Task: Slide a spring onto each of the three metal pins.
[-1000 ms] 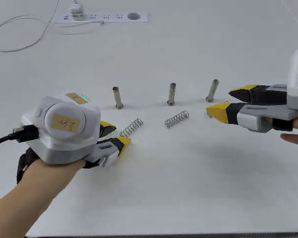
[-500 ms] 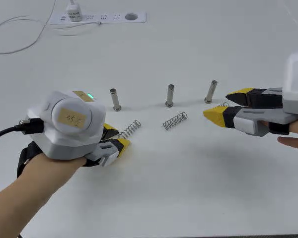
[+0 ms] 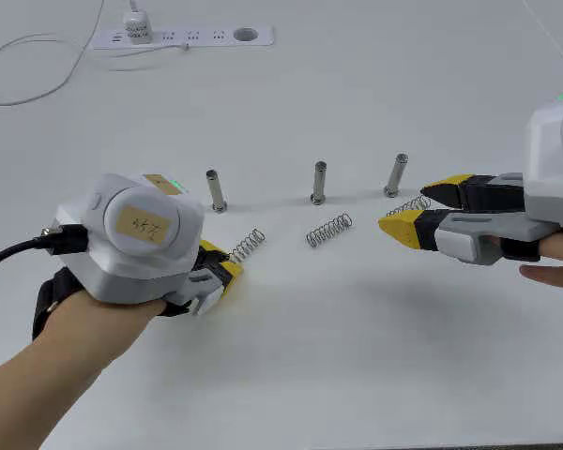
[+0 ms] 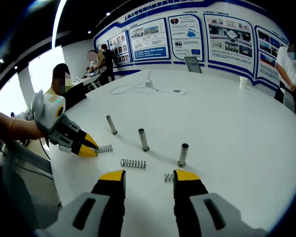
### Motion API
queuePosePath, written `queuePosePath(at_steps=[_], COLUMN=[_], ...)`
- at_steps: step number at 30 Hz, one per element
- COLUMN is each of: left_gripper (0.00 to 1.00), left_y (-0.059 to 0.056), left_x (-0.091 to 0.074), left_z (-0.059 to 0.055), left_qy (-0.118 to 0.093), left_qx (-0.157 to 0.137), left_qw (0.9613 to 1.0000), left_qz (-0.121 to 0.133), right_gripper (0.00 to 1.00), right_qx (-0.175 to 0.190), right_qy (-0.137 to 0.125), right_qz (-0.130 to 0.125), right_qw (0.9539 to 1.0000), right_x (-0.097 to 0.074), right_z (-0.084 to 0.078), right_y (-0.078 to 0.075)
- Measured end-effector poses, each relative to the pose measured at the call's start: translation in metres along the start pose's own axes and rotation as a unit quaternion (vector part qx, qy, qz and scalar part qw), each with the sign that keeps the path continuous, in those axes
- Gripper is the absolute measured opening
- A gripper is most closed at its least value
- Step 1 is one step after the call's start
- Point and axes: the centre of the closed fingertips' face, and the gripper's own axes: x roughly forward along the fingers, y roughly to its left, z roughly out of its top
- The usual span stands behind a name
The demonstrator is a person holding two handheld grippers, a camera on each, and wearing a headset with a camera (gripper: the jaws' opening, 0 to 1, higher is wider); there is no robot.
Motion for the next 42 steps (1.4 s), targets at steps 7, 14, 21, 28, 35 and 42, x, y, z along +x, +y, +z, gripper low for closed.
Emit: queuePosePath(at_steps=[7, 14, 21, 28, 35, 42], left_gripper=[0.10, 0.10, 0.10, 0.10, 0.10, 0.10], left_y=[0.001, -0.001, -0.011, -0.020, -0.027, -0.028], left_x=[-0.006, -0.019, -0.039, -0.060, -0.076, -0.083], left_z=[0.004, 0.022, 0.044, 0.061, 0.073, 0.084], left_qy=[-0.026, -0.076, -0.141, -0.189, -0.235, -0.267], left_qx=[0.021, -0.001, -0.056, -0.064, -0.072, -0.071], left_qw=[0.9993, 0.9968, 0.9883, 0.9798, 0.9693, 0.9610], left_qz=[0.014, 0.023, 0.011, 0.010, 0.010, 0.006], right_gripper=[0.40, 0.39, 0.37, 0.34, 0.33, 0.29], right_qx=[0.012, 0.040, 0.102, 0.142, 0.181, 0.208], right_qy=[-0.007, -0.027, -0.061, -0.084, -0.107, -0.124], right_qz=[0.015, 0.038, 0.079, 0.125, 0.158, 0.179], right_qw=[0.9998, 0.9981, 0.9899, 0.9783, 0.9648, 0.9535], right_x=[0.002, 0.006, 0.011, 0.014, 0.014, 0.015], right_z=[0.005, 0.017, 0.038, 0.055, 0.070, 0.079], right_y=[0.013, 0.032, 0.054, 0.074, 0.087, 0.096])
